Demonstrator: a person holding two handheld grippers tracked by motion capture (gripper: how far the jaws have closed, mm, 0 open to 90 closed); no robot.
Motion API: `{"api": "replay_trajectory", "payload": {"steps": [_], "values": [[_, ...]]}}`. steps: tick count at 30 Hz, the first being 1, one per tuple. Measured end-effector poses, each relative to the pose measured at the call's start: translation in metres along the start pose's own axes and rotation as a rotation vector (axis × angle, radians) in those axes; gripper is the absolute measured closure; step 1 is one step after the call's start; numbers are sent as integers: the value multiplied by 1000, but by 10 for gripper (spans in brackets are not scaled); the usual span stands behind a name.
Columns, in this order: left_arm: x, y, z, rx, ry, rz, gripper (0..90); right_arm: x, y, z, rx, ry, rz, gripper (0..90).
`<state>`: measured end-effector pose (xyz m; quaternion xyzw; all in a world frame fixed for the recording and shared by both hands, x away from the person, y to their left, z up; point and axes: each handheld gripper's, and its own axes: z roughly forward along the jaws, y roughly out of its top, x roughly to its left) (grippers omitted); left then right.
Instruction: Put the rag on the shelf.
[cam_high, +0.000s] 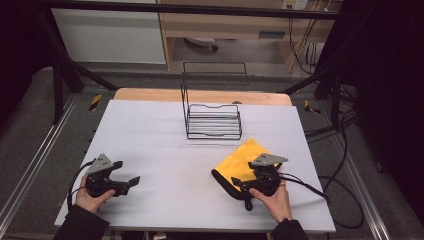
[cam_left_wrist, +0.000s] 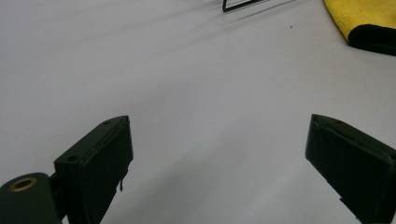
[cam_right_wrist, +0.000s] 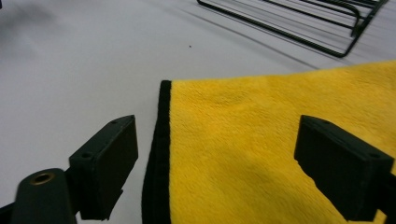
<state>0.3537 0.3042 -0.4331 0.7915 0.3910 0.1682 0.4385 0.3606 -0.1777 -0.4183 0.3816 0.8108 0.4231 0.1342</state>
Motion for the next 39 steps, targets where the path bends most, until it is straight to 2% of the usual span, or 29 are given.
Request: {"api": "replay_trajectory", "payload": {"steps": [3, 8, 15, 16, 17, 22, 25, 29, 34, 39], "values": [[0, 0, 0, 2, 0, 2, 76, 7, 6, 11, 12, 16, -10, 236], [0, 0, 1, 3, -1, 1, 81, 17, 14, 32, 61, 1, -55, 360], [-1, 0, 2, 11, -3, 10, 82, 22, 19, 57, 121, -15, -99, 525], [-1, 0, 1, 10, -3, 10, 82, 22, 19, 57, 121, -15, -99, 525], [-1, 0, 1, 11, -4, 10, 83, 22, 19, 62, 143, -15, -108, 535], [-1, 0, 2, 13, -6, 7, 87, 25, 19, 67, 154, -35, -128, 574], [-2, 0, 3, 15, -7, 10, 89, 28, 18, 68, 155, -60, -161, 600], [-2, 0, 3, 20, -10, 13, 90, 30, 15, 70, 152, -89, -195, 678], [-2, 0, 2, 17, -11, 9, 93, 30, 16, 69, 151, -93, -210, 772], [-1, 0, 2, 19, -12, 7, 95, 27, 18, 68, 149, -84, -207, 819]]}}
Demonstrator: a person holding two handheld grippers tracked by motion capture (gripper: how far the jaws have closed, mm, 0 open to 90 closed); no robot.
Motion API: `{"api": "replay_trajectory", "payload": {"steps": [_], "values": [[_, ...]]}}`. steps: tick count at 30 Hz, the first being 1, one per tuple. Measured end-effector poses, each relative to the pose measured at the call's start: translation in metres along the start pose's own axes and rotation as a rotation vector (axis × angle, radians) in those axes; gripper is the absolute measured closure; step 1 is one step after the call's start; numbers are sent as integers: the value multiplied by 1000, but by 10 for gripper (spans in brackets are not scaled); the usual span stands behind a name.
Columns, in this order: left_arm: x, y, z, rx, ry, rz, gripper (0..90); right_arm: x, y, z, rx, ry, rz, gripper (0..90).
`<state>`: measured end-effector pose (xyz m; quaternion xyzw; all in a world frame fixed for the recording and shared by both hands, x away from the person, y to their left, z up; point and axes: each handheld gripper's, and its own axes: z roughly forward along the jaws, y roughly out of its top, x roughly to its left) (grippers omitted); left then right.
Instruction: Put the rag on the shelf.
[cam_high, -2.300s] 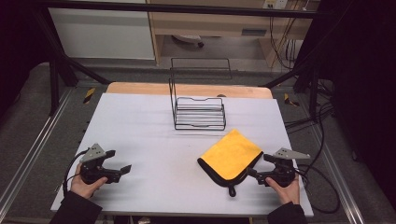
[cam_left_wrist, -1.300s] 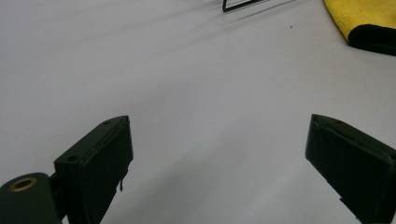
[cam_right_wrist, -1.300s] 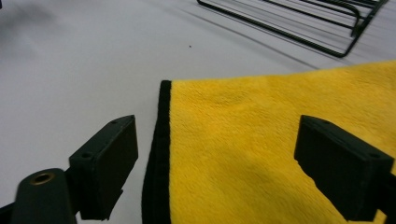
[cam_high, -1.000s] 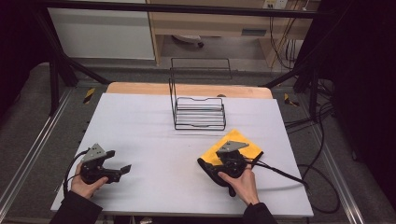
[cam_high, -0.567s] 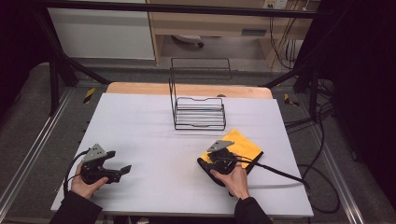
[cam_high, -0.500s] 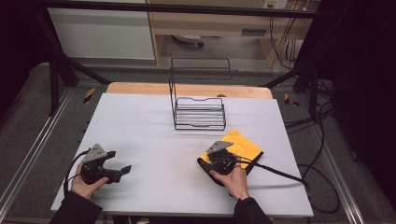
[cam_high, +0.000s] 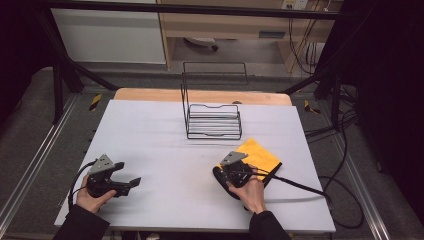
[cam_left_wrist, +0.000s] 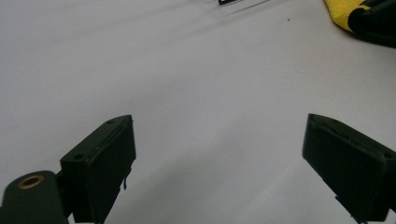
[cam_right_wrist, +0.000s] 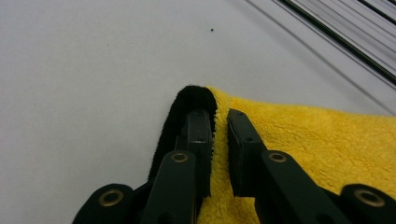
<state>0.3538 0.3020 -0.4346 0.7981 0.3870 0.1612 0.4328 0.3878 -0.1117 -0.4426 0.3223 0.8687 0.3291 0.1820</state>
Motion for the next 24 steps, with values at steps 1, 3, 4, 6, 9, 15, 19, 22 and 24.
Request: {"api": "replay_trajectory", "payload": {"steps": [1, 3, 4, 6, 9, 15, 19, 22, 24], "values": [[0, 0, 0, 0, 0, 0, 95, 0, 0, 0, -3, -1, -1, 824], [0, 0, 0, 1, -1, 0, 96, -1, 1, -2, -15, -1, -7, 831], [0, 0, 1, 3, -2, 2, 96, -1, 1, -4, -22, -3, -6, 832], [0, 0, 1, 4, -2, 1, 96, -2, 3, -9, -33, 5, -1, 835], [0, 0, 1, 5, -3, 2, 97, -4, 7, -16, -50, 25, 24, 837], [0, 0, 2, 8, -3, 1, 97, 4, 16, -22, -47, 53, 14, 837], [0, 0, 2, 7, -4, -1, 97, 13, 23, -16, -48, 98, 32, 837], [0, 0, 2, 9, -5, -4, 97, 23, 30, -9, -39, 123, 27, 837], [0, 0, 2, 9, -5, -4, 97, 28, 34, -6, -38, 138, 28, 837]]}}
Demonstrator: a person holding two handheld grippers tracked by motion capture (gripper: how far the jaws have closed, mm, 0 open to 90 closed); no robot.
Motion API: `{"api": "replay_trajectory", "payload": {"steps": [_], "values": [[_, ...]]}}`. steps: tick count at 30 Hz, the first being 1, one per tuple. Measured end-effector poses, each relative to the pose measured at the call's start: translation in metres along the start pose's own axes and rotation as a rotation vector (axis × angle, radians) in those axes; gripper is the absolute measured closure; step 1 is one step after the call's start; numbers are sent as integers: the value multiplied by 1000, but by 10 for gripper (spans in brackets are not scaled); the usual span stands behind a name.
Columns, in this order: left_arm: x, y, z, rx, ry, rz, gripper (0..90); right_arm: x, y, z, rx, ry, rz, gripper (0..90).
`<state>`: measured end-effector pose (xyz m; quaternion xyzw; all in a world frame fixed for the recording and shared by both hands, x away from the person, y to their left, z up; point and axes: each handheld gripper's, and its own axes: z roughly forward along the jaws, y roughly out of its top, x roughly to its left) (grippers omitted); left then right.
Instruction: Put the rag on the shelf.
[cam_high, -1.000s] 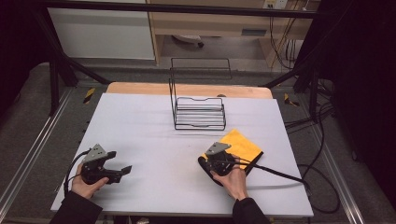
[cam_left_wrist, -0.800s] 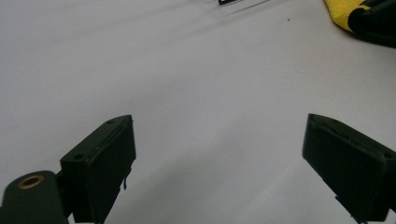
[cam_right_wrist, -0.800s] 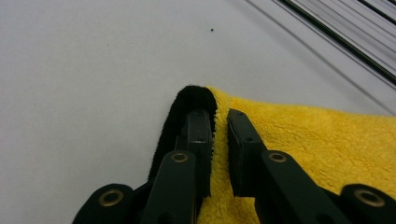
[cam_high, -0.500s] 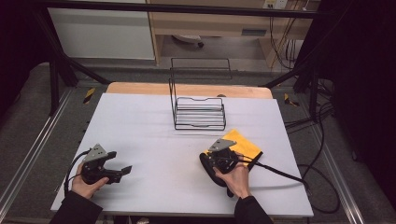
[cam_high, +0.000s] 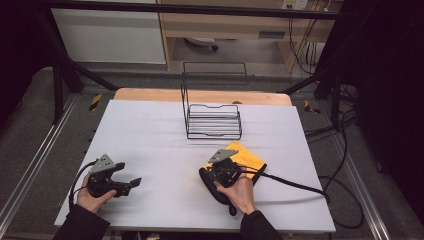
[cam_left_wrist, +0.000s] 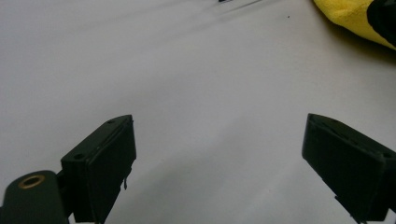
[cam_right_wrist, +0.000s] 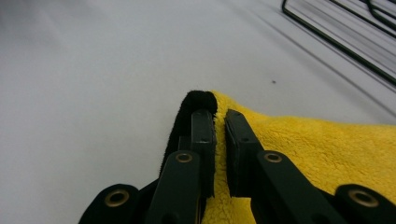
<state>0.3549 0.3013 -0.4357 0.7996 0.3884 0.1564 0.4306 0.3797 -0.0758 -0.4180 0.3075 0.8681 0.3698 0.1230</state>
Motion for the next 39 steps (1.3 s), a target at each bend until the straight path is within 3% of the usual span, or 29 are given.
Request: {"api": "replay_trajectory", "payload": {"steps": [10, 16, 20, 23, 25, 27, 29, 34, 35, 36, 37, 39], "values": [[0, 0, 0, 9, -6, -11, 94, 32, 19, 27, -4, 109, 13, 835], [0, 1, 0, 11, -6, -18, 90, 44, 20, 45, 13, 121, 7, 821], [-2, 2, 0, 9, -15, -26, 75, 42, 20, 45, -12, 161, 30, 732], [-9, 7, 1, 17, -28, -22, 64, 39, 25, 31, -76, 197, 63, 640], [-14, 10, 2, 18, -43, -17, 63, 33, 28, 19, -97, 174, 57, 562], [-17, 13, 3, 21, -45, -14, 63, 28, 28, 11, -109, 148, 57, 539], [-27, 20, 7, 37, -51, 3, 68, 10, 20, -10, -133, 83, 74, 456], [-39, 31, 17, 46, -72, -3, 144, -26, -12, -42, -142, -25, 151, 378], [-43, 34, 20, 53, -70, -6, 144, -26, -12, -42, -142, -25, 151, 378], [-47, 38, 24, 61, -69, 2, 198, -38, -27, -50, -133, -59, 189, 368], [-51, 41, 28, 68, -72, 7, 198, -38, -27, -50, -133, -59, 189, 368], [-59, 47, 39, 88, -72, 11, 272, -51, -46, -55, -113, -108, 223, 365]]}}
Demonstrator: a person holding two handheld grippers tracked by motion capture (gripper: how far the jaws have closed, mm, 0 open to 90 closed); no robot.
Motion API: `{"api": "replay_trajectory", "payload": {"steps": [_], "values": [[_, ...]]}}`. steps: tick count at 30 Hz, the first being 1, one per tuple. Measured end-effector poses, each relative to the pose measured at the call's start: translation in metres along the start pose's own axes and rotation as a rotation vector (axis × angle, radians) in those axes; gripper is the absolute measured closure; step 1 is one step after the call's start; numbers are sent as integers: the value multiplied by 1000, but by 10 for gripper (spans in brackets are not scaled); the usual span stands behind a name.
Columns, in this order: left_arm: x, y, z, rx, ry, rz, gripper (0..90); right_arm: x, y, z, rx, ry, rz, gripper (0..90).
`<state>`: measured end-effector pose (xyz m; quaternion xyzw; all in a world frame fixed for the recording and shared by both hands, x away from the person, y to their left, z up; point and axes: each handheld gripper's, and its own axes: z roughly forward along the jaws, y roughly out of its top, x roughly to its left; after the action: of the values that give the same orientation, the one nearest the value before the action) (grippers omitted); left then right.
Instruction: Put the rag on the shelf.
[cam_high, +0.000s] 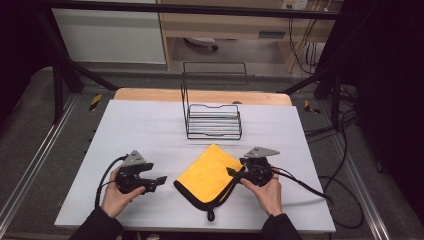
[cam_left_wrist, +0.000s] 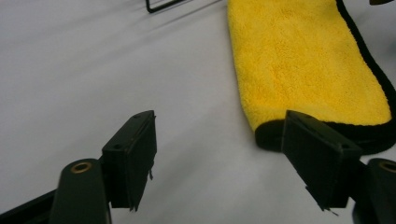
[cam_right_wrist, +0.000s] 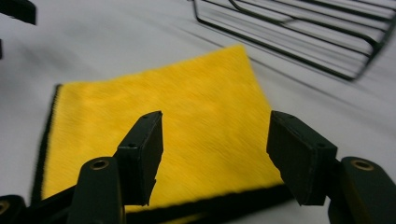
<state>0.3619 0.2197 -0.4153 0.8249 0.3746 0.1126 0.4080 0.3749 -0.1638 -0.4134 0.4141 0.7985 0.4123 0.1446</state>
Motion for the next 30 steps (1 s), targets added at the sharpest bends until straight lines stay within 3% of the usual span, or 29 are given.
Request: {"api": "replay_trajectory", "payload": {"steps": [3, 6, 11, 12, 14, 23, 25, 28, 30], "values": [[-9, 9, 18, 48, -14, 12, 329, -11, -11, 0, 3, -37, 36, 375], [-14, 16, 38, 83, -66, -6, 398, -19, -18, 6, 13, -57, 60, 408], [-19, 16, 56, 119, -99, -3, 509, -21, -17, 12, 27, -60, 73, 491], [-19, 15, 58, 127, -113, -10, 561, -22, -18, 16, 42, -78, 77, 515], [-18, 13, 60, 135, -125, -21, 580, -24, -20, 20, 58, -89, 88, 526], [-22, 12, 65, 156, -132, -28, 634, -26, -27, 27, 59, -80, 150, 550], [-23, 12, 65, 161, -145, -42, 689, -26, -28, 27, 52, -76, 161, 566], [-26, 13, 64, 168, -137, -50, 734, -26, -28, 27, 56, -65, 175, 639], [-28, 13, 63, 170, -128, -51, 791, -26, -27, 27, 62, -31, 204, 726]]}}
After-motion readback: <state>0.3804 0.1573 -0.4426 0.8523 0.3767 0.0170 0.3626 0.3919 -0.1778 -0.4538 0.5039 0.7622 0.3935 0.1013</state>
